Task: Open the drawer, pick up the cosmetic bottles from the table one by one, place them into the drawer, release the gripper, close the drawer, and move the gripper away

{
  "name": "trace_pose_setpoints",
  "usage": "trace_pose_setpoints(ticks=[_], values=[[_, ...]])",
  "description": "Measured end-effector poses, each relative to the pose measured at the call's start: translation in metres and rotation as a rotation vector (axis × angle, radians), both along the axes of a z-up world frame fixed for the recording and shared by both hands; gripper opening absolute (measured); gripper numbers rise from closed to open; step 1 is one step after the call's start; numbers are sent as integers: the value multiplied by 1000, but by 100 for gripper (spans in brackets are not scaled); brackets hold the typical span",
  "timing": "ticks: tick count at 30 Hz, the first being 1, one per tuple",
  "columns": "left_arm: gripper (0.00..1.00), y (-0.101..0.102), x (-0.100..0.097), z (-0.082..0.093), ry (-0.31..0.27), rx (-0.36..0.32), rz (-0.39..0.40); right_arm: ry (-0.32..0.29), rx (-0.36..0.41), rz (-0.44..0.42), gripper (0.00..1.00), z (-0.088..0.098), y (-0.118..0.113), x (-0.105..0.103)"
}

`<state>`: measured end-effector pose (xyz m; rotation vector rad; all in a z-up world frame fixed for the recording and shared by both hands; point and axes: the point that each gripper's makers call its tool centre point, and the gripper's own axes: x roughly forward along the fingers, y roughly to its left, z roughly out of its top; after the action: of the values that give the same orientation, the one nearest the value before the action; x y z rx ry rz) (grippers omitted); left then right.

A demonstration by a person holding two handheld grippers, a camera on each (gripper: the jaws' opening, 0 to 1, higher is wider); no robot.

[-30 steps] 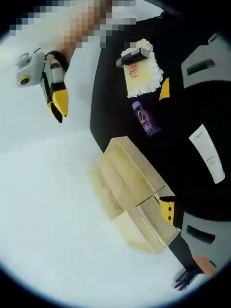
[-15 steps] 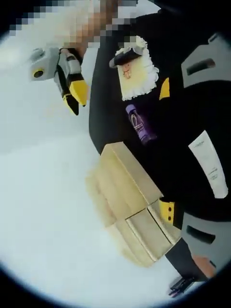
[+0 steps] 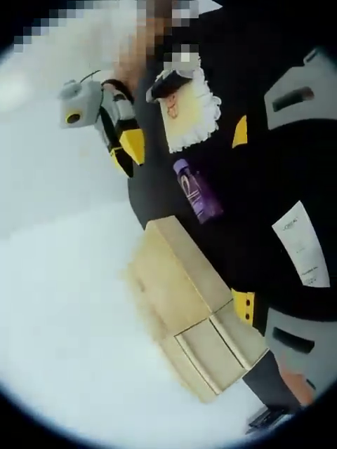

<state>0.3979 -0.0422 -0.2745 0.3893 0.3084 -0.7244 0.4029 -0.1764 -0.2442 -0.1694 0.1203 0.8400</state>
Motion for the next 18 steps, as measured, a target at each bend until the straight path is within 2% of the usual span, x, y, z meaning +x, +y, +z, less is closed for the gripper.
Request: trace_pose_setpoints(ticks=[1, 5, 10, 13, 18], values=[[70, 1, -1, -1, -1, -3, 3, -15, -61, 3, 22, -9, -2, -1], [69, 0, -3, -5, 2, -15, 7, 1, -87, -2, 22, -25, 1, -1], [64, -1, -2, -8, -13, -21, 19, 5, -106, 3, 21, -33, 3, -2], [67, -7, -6, -12, 42, -95, -6, 5, -119, -1, 21, -34, 2, -2], [67, -4, -5, -16, 36, -68, 6, 34, -187, -15, 21, -49, 1, 3]])
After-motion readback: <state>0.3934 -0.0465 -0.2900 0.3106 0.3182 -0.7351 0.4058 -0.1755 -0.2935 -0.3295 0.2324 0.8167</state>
